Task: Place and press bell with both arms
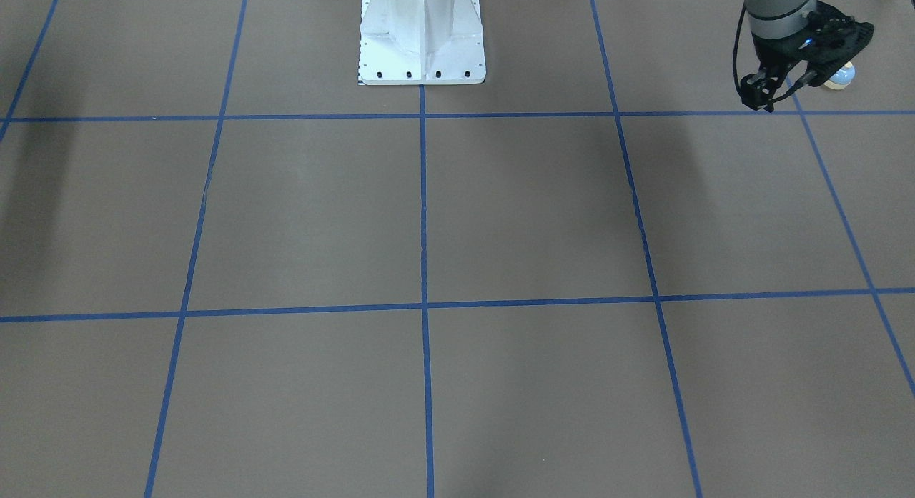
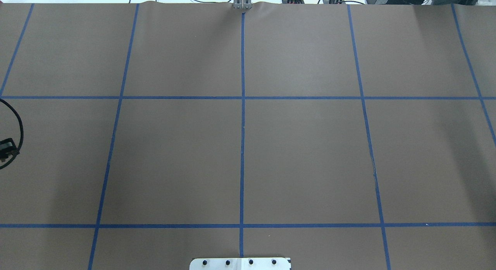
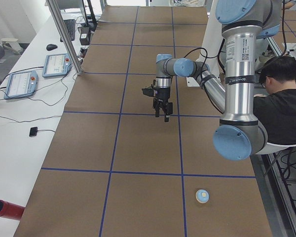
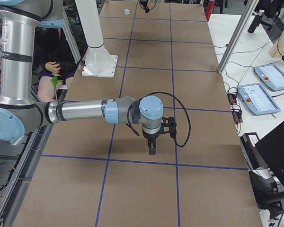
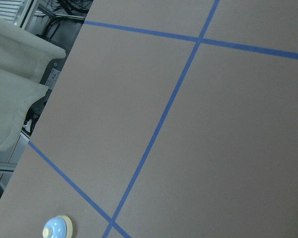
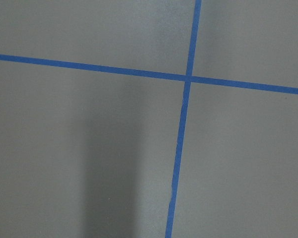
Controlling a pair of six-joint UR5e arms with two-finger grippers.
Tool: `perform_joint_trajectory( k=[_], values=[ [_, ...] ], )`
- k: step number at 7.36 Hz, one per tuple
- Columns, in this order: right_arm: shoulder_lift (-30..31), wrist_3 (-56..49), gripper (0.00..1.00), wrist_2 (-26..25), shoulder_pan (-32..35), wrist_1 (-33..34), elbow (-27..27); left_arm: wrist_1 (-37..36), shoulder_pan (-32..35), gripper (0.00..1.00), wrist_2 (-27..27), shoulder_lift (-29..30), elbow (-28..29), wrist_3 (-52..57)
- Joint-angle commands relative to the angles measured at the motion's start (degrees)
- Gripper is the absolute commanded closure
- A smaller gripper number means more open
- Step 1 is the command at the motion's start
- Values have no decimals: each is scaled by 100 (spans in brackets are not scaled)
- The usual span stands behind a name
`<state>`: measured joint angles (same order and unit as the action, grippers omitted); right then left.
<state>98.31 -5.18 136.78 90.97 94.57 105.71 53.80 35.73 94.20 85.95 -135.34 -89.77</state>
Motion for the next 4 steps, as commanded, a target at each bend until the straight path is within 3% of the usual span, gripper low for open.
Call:
perform_joint_trajectory(
  k=[1,2,4],
  values=[
    [4,0,0,-28,0,0,-32,-19,-1073,0,-198,-541,17,-2316],
    [4,0,0,-37,0,9,-33,24,-1416,0,-235,-840,113,-3230],
    [4,0,0,-46,0,0,-33,191,-1857,0,-235,-992,839,-4902]
  ],
)
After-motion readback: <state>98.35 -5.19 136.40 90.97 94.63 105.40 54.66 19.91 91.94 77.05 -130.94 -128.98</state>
